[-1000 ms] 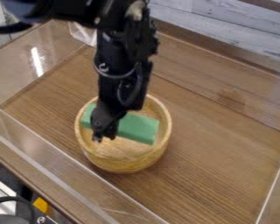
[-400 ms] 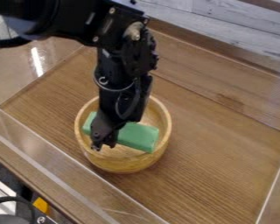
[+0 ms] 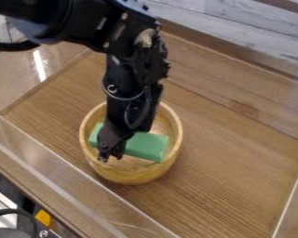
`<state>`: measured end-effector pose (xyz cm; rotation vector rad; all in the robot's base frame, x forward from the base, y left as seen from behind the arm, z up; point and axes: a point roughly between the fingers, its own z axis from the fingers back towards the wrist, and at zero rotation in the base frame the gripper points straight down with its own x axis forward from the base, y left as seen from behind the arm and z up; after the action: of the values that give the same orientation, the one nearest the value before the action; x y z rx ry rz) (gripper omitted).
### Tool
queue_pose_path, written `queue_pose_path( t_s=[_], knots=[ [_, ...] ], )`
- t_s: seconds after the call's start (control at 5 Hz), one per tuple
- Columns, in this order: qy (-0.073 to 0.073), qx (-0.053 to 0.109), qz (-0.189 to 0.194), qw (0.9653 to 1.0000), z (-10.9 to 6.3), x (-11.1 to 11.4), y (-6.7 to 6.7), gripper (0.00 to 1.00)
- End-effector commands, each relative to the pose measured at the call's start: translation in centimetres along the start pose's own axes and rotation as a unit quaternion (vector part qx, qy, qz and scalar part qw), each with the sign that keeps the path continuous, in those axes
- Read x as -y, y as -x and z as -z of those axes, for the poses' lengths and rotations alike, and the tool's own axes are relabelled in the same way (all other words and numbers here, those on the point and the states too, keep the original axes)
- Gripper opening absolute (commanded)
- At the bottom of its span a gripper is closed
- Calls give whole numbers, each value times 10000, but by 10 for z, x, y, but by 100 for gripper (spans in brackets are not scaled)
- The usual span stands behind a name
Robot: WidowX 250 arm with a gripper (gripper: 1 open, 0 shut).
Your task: Put the green block in the brown bowl
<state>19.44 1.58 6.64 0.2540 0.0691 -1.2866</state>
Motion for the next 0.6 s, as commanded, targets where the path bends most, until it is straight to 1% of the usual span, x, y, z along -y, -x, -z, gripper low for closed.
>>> queue_pose_path(
  t_s=[0.0,0.4],
  knots=[
    [-109,0,-76,9999,-3,-8,0,0],
    [-50,-30,-115,9999,0,-8,-3,0]
  ],
)
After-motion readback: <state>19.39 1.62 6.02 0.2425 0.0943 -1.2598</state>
